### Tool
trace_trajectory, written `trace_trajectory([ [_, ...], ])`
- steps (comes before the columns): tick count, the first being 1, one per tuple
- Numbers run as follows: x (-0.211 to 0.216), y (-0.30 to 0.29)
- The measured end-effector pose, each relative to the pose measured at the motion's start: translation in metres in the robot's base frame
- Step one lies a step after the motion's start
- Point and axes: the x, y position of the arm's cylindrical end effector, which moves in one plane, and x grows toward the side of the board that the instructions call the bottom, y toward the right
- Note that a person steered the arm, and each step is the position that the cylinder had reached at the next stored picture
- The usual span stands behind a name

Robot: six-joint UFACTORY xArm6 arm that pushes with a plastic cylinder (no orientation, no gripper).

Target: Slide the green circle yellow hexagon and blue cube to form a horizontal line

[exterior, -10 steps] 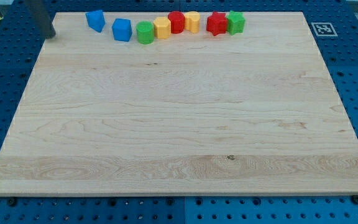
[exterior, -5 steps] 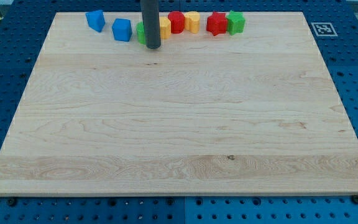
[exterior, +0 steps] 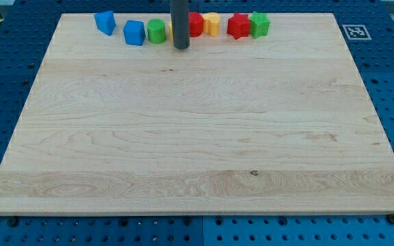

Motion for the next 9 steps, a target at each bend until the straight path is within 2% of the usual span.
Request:
trace_trajectory([
  [6, -0.015, -0.032],
  [8, -0.038, -0.043],
  [9, -0.031, -0.043],
])
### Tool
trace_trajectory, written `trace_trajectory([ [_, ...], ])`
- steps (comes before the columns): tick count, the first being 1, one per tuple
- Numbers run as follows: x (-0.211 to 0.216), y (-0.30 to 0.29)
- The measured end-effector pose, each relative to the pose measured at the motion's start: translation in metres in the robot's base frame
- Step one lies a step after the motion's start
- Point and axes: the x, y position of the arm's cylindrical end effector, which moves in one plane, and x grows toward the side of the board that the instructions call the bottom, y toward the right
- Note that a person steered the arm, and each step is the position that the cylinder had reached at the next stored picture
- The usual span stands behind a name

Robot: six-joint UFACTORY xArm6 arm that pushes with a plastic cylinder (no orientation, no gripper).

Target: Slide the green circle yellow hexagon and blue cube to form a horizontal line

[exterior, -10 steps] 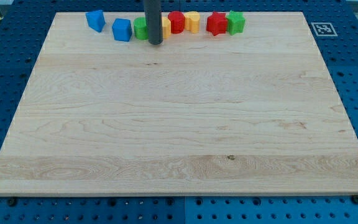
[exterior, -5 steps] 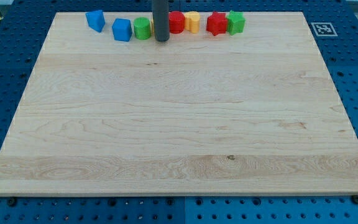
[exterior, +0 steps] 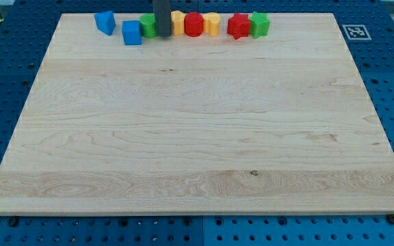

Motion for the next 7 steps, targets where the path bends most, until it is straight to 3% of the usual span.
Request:
trace_trajectory([
  [4, 0.051, -0.030],
  [7, 0.018, -0.043],
])
